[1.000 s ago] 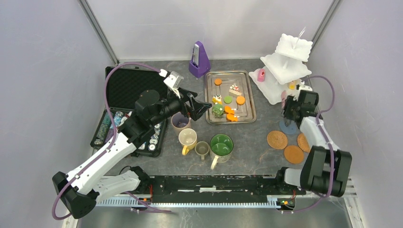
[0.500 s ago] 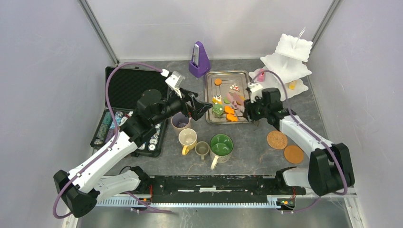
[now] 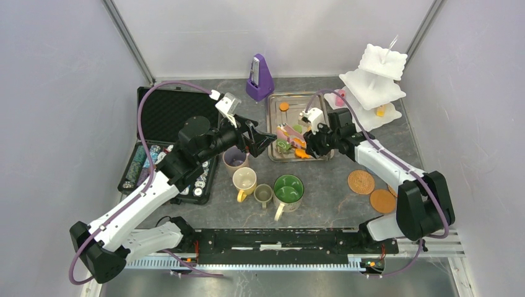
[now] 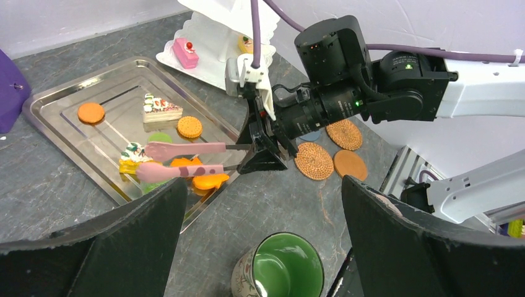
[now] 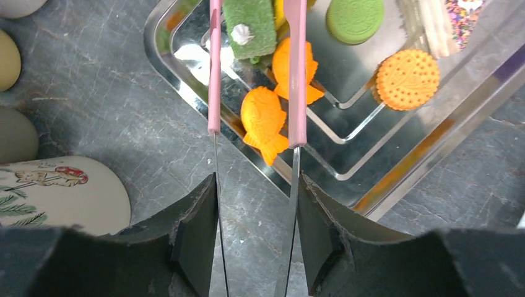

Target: Serve the afternoon tea

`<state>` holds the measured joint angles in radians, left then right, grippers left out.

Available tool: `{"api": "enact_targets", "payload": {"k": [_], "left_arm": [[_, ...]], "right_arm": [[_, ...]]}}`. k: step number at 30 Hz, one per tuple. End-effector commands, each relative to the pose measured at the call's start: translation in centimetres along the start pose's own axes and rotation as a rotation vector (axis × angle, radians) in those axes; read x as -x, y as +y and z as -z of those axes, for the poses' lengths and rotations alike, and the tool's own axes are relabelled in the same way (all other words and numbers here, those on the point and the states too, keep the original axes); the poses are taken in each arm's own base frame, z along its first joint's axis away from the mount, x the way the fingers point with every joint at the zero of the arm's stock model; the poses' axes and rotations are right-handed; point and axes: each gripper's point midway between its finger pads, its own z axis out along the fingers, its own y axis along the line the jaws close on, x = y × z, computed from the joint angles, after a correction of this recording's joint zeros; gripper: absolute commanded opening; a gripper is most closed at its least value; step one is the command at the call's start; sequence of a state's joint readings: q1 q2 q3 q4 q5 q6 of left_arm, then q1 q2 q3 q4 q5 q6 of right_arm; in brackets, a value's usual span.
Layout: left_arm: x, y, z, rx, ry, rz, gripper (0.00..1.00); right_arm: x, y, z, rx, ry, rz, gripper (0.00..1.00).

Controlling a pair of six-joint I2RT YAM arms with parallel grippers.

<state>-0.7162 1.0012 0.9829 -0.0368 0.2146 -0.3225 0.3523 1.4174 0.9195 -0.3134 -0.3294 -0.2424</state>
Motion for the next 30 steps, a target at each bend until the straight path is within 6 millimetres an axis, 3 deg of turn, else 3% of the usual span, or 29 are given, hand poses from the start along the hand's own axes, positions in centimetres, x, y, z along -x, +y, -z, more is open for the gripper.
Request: {"api": "enact_targets", "payload": {"k": [1,5,11,24,30], "left_arm": [[2.6,-1.0,0.6,-0.025,-0.064,-0.062,1.00],[2.4,-1.1,0.4,-0.031,-0.060,-0.058,1.00],[2.1,-1.2,0.2,-0.038,-0.051,-0.049,1.00],[2.1,-1.2,0.2,-0.038,-0.052,-0.046,1.00],[2.0,-1.2,0.1,-0.043,-0.048,-0.046,1.00]], "right_arm": [[0.3,0.7,0.1,0.007,-0.014,0.038,0.51],[0.1,1.2,0.5,0.005,-0.035,0.014,0.51],[-1.8,0.9,0.5,-0.044,0.028,0.016,0.53],[-2.4,1.8,-0.2,-0.058,0.062,0.031,0.51],[-2.5,1.5,0.3,-0.100,0.039,0.014,0.41]]}}
